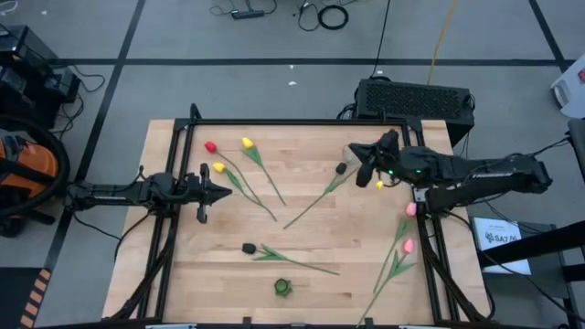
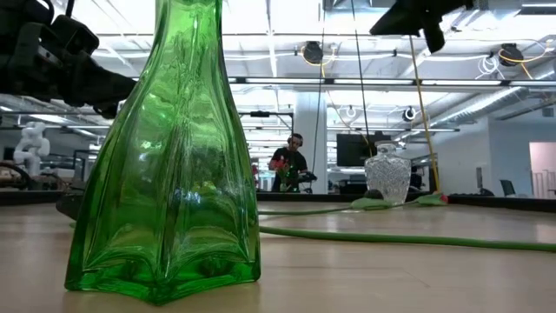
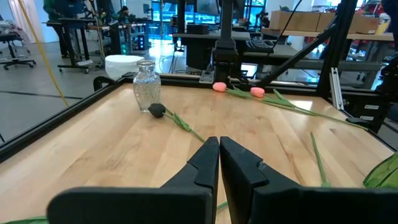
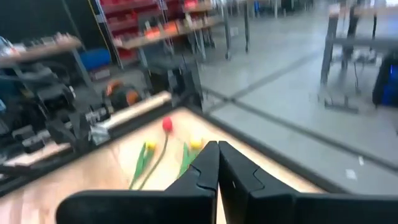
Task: Sort flowers into vase by color
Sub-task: Put the top black flower into the transparent vase
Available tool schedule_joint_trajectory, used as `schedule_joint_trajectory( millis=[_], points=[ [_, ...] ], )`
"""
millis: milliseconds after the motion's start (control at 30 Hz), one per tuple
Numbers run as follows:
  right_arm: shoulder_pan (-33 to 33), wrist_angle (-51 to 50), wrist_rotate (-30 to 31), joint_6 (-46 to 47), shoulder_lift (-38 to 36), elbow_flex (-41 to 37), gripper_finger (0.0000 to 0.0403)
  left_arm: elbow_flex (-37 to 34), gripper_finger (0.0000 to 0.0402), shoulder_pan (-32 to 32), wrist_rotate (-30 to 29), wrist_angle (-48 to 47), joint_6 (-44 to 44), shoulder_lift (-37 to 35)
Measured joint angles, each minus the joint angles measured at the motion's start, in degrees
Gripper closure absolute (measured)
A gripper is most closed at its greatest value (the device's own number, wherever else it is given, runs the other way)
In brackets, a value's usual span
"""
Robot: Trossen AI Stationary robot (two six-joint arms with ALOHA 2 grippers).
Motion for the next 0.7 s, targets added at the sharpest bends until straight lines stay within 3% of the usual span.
schedule_joint_trajectory(
  millis=[267,500,700],
  points=[
    [-0.8,-19.0,0.3,13.4,10.3,10.4,0.0403,0.0,0.0379,0.0,0.0,0.0,0.0,0.0],
    [-4.6,-20.2,-1.1,21.3,16.4,10.9,0.0403,0.0,0.0379,0.0,0.0,0.0,0.0,0.0],
    [-7.8,-17.1,-1.2,19.7,20.8,10.9,0.0403,0.0,0.0379,0.0,0.0,0.0,0.0,0.0]
  ],
)
